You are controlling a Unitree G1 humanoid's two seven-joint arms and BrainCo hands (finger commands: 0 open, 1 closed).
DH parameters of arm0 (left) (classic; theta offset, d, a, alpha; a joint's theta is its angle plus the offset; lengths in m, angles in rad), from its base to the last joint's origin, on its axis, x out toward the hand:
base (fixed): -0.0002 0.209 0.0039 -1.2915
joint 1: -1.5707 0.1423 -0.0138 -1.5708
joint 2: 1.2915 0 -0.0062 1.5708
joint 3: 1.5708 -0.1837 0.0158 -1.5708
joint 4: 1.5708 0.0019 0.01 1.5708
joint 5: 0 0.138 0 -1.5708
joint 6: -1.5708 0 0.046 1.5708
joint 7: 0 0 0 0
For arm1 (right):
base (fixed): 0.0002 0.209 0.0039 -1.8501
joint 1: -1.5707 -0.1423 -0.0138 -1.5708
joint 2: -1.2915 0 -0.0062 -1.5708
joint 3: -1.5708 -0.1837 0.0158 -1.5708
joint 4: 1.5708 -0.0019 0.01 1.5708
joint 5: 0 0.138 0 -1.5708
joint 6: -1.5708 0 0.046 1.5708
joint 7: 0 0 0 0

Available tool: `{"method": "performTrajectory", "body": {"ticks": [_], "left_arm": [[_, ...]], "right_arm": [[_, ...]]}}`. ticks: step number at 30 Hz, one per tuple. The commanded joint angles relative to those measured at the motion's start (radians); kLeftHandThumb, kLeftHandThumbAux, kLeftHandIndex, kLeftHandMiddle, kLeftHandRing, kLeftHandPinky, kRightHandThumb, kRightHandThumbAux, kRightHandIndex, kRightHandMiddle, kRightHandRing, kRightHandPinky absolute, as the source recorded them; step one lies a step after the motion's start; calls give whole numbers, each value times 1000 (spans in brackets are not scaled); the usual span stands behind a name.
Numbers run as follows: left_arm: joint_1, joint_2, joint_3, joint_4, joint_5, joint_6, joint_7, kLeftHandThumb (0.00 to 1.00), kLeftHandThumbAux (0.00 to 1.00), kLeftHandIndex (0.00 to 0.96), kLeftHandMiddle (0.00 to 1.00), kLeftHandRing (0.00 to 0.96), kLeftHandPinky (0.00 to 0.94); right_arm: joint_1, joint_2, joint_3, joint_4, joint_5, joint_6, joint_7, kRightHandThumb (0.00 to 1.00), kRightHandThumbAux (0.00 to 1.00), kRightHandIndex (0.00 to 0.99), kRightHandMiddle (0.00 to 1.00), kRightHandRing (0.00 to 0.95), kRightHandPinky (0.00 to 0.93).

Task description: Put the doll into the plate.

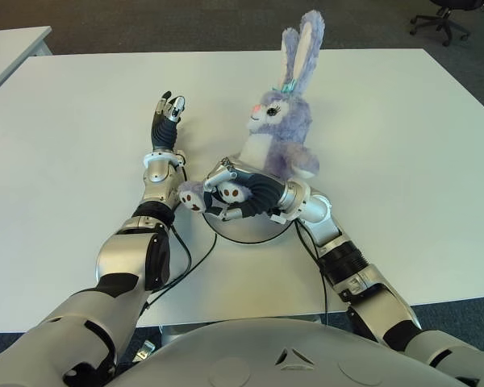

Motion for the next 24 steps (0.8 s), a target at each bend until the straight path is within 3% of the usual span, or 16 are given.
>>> {"method": "performTrajectory", "body": {"ticks": [1,15,20,22,24], "left_arm": [[99,-27,-5,61,5,76,11,0,386,20,153,153,95],[93,-24,-8,63,7,87,6,0,393,22,139,146,111],[91,-23,-7,63,5,90,0,0,391,20,134,141,124],[91,-23,-7,63,4,91,-2,0,389,19,133,142,125],[90,-23,-6,63,3,91,-3,0,388,18,133,142,126]], "right_arm": [[88,-18,27,43,5,52,34,545,772,622,805,803,766],[99,-14,52,-33,60,131,95,560,766,647,804,798,775],[101,-6,56,-42,71,124,106,556,771,628,801,799,758],[101,-3,57,-44,72,115,107,690,726,459,788,792,755],[99,0,58,-43,70,107,107,707,720,438,785,791,756]]}}
